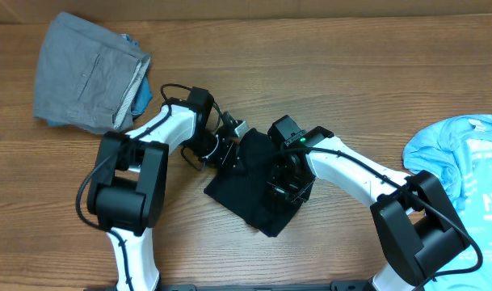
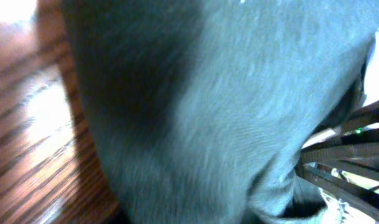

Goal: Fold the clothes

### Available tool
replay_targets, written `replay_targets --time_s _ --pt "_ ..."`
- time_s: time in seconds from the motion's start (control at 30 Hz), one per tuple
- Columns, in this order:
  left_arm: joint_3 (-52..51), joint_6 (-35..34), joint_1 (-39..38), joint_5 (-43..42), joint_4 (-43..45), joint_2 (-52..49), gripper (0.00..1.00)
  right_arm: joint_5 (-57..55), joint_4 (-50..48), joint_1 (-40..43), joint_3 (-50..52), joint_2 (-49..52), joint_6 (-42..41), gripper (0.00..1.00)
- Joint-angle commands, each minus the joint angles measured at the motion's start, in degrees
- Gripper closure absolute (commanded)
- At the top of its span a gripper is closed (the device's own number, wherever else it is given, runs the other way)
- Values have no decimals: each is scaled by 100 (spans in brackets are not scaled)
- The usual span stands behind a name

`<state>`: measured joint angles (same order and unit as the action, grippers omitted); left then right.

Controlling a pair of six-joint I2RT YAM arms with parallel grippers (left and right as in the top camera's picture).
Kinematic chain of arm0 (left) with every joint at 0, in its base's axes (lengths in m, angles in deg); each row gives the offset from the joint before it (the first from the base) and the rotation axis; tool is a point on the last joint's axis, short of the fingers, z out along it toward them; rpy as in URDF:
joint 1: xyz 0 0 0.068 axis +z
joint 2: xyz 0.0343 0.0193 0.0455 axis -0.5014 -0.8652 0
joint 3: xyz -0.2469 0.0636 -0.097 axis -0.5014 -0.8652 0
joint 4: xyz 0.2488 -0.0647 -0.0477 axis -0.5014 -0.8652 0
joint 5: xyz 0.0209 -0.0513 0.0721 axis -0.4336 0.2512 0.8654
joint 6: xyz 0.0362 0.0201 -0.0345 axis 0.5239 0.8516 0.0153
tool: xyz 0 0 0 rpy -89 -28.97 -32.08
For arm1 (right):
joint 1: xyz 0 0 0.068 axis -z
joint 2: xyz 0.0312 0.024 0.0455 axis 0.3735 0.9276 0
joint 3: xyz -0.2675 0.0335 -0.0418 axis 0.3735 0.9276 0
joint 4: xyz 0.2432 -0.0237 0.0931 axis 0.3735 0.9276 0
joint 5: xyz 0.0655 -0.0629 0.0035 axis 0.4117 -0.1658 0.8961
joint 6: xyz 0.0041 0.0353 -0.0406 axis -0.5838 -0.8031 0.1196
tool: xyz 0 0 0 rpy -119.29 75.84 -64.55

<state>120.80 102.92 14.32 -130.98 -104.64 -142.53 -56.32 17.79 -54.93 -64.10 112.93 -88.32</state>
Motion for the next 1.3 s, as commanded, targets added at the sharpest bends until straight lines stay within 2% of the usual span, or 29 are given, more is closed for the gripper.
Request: replay_targets --time_s 0.0,0.07,0.27,0.37,0.5,0.63,0.73,0.97,1.0,1.07,1.1,1.13,1.17,1.27 --pt "-52 149 -61 -81 -68 -181 96 7 -26 28 -7 -24 -17 81" --pt "35 157 -28 -81 -197 -170 96 7 -4 63 -24 -63 -13 86" --pt "942 695 273 -83 -1412 -46 96 4 544 402 -328 -697 479 87" --pt "2046 721 632 -92 -2210 -39 96 -79 905 726 -592 -1307 612 86" --pt "3388 658 1152 -382 -2688 -39 96 -343 962 1040 -726 -1908 605 83" --pt "4627 221 1832 -415 -2481 -42 96 -494 968 1244 -732 -2249 586 82" --pt "5149 -151 2380 -13 -2146 -42 96 -494 984 1250 -732 -2282 584 82" --pt "5180 -208 3475 1182 -1377 -157 96 -492 990 1250 -732 -2280 520 82" --pt "5156 -236 3593 1401 -1311 -223 93 -490 999 1250 -732 -2280 518 82" --pt "5152 -522 3829 2055 -1261 -376 76 -492 1062 1250 -732 -2282 444 82" --pt "5152 -778 3967 2490 -1259 -433 74 -492 1093 1250 -732 -2282 433 82" --pt "5152 -997 4085 2793 -1270 -442 41 -494 1130 1250 -732 -2282 437 82" --pt "5154 -1276 4229 3032 -1274 -442 0 -494 1180 1250 -732 -2282 437 82" --pt "5302 -1749 4623 2944 -1375 -407 0 -498 1266 1250 -732 -2282 439 82"
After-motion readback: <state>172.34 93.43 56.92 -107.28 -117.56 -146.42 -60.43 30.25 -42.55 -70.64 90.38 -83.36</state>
